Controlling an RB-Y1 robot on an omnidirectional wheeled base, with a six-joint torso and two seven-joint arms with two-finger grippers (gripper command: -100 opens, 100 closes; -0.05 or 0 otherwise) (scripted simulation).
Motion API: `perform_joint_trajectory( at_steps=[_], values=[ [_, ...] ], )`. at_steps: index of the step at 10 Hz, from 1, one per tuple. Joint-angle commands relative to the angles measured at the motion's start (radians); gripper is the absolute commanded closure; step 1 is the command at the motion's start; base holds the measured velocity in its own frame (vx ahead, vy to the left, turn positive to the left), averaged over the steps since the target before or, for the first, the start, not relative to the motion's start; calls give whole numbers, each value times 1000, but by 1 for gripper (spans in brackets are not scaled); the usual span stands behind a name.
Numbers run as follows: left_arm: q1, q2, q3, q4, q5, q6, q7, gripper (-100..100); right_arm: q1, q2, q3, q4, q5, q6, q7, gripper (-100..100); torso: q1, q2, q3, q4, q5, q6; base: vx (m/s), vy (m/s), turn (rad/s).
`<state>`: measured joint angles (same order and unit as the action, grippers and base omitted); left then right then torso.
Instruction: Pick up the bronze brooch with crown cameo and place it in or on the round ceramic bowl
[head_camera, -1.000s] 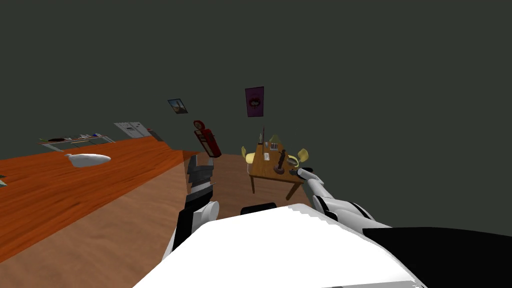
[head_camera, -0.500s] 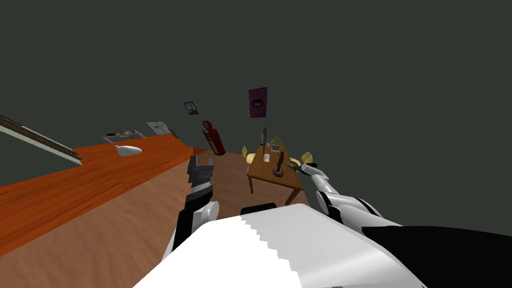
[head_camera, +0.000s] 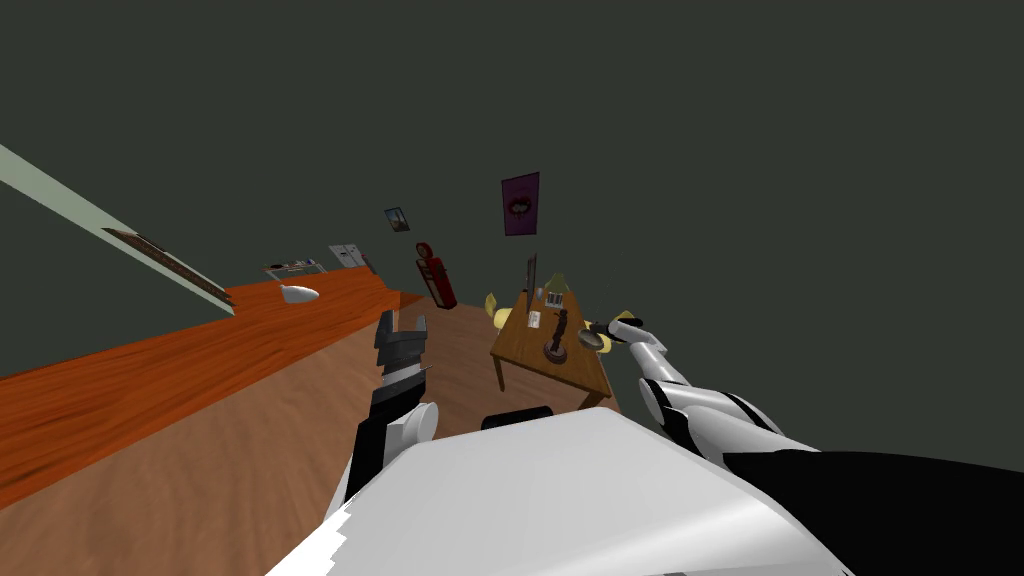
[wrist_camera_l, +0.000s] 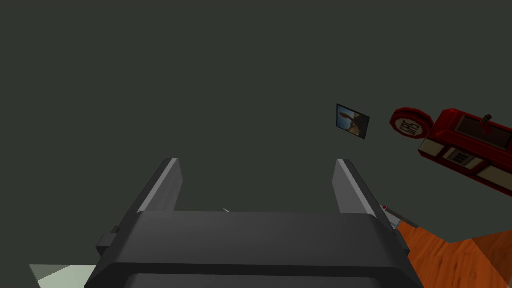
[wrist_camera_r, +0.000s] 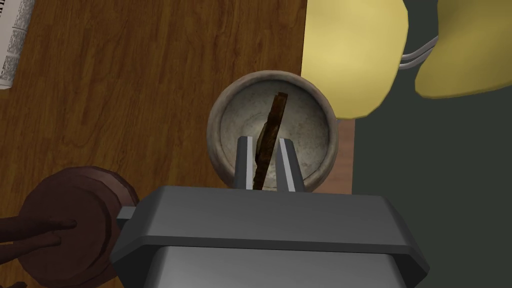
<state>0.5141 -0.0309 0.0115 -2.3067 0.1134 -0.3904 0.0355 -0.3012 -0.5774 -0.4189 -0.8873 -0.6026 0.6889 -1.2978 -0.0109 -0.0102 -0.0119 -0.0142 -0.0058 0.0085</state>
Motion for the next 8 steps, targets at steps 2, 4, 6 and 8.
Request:
perform_joint_trajectory(
  at_steps=[2, 4, 6, 8],
  values=[
    [0, 0, 0, 0, 0, 0, 0, 0, 0, 0, 0, 0, 0, -1, 0, -100, 3, 2, 1, 0, 1, 0, 4, -6, -1],
    [0, 0, 0, 0, 0, 0, 0, 0, 0, 0, 0, 0, 0, -1, 0, -100, 4, 3, 2, 1, 1, 0, 0, 0, 0],
    [0, 0, 0, 0, 0, 0, 0, 0, 0, 0, 0, 0, 0, -1, 0, 0, 4, 3, 2, 1, 1, 0, 0, 0, 0],
    [0, 0, 0, 0, 0, 0, 0, 0, -46, -45, 10, 0, -12, 47, -9, -100, 6, 5, 3, 1, 2, 0, -39, 47, -43]
  ],
)
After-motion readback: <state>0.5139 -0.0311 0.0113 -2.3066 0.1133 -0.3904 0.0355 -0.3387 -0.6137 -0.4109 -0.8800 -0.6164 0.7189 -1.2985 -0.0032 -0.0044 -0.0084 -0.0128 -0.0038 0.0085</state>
